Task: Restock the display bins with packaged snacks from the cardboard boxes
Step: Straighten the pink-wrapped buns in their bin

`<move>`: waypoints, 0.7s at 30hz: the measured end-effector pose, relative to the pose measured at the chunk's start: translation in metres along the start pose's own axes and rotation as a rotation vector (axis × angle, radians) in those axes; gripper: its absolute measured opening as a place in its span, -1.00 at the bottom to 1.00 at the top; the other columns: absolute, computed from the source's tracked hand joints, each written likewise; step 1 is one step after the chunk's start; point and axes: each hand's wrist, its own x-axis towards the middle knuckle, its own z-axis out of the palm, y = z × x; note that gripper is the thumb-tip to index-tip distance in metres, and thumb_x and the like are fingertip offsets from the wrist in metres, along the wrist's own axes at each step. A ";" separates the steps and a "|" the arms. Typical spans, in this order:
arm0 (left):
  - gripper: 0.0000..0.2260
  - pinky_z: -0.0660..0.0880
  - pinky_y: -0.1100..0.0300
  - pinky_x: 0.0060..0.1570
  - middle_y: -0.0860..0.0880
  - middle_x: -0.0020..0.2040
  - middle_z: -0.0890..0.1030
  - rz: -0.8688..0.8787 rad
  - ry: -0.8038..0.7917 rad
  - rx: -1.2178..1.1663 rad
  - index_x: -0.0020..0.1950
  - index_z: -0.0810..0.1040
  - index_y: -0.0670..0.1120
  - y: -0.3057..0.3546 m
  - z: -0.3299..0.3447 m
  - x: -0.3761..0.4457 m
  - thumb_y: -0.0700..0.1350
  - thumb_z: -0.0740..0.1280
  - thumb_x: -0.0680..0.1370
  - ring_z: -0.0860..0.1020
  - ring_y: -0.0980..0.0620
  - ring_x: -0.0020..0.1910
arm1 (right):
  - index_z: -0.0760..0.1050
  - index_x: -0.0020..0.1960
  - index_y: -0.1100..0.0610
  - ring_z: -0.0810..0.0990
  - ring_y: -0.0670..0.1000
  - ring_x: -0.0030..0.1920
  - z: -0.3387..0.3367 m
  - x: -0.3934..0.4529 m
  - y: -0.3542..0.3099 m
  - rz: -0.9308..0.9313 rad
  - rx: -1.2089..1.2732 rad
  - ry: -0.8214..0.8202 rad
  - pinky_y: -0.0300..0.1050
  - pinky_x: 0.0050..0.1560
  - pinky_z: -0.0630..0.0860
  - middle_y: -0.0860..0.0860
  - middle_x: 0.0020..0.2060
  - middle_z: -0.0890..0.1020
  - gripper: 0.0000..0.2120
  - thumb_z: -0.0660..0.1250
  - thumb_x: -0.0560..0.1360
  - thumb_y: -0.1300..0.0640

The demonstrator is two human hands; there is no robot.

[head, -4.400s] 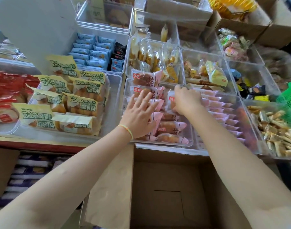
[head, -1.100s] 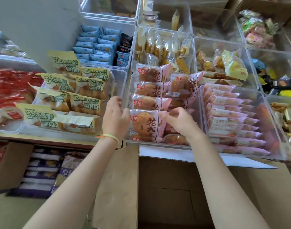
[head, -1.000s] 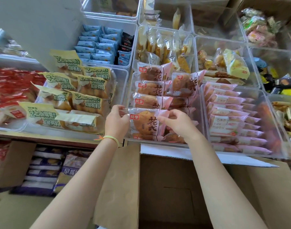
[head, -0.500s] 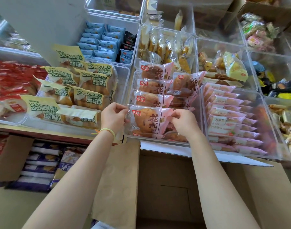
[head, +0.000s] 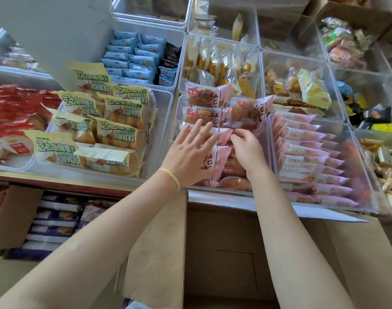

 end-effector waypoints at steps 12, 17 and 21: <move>-0.03 -0.11 -0.24 0.51 -0.14 0.62 -0.02 -0.008 -0.140 0.140 0.61 -0.17 0.09 -0.015 0.028 0.025 0.52 0.16 0.40 -0.06 -0.25 0.58 | 0.33 0.50 -0.08 0.38 -0.02 0.40 -0.008 0.025 -0.016 -0.188 -0.143 -0.095 0.14 0.48 0.26 -0.05 0.43 0.42 -0.59 0.16 0.65 0.02; -0.05 -0.13 -0.23 0.52 -0.16 0.62 -0.05 -0.017 -0.148 0.127 0.62 -0.10 0.01 -0.013 0.026 0.025 0.49 0.16 0.42 -0.13 -0.23 0.59 | 0.36 0.50 -0.06 0.06 0.03 0.58 0.028 0.035 -0.030 -0.429 -0.508 -0.214 0.24 0.55 0.00 -0.06 0.56 0.25 -0.56 0.01 0.69 -0.13; -0.08 -0.17 -0.22 0.52 -0.15 0.62 -0.07 0.003 -0.151 0.149 0.62 -0.09 -0.01 -0.013 0.025 0.025 0.48 0.11 0.45 -0.16 -0.22 0.59 | 0.31 0.53 -0.08 0.04 -0.02 0.59 0.033 0.044 -0.029 -0.387 -0.639 -0.262 0.24 0.55 -0.05 -0.13 0.56 0.24 -0.45 -0.10 0.66 -0.27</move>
